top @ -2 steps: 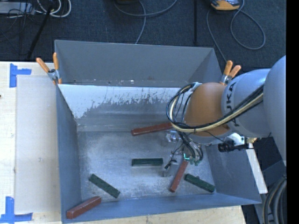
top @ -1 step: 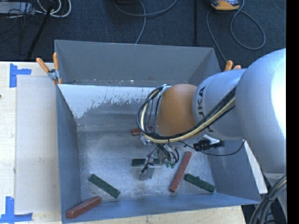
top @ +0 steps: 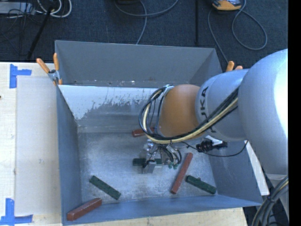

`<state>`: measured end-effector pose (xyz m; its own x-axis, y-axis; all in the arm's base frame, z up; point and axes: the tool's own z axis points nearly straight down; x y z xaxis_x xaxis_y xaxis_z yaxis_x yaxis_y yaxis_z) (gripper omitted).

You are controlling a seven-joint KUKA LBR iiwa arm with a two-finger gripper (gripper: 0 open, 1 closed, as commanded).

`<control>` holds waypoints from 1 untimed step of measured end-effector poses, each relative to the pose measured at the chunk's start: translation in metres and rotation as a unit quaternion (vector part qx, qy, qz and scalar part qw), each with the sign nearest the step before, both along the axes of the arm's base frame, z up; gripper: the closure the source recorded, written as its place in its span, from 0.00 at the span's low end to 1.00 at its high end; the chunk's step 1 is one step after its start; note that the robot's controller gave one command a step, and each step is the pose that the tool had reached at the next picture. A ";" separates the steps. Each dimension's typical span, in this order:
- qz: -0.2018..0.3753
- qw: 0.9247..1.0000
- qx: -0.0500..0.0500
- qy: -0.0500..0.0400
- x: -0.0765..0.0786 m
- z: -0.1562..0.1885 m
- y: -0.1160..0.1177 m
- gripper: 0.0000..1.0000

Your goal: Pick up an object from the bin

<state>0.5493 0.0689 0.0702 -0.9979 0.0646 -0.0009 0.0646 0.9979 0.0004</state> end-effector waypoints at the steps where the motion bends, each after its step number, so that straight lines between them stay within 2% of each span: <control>1: 0.008 1.000 0.000 -0.004 0.025 0.128 -0.015 1.00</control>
Offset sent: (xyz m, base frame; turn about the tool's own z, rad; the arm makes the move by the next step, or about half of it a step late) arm 0.0224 -0.0155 0.1233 -0.0165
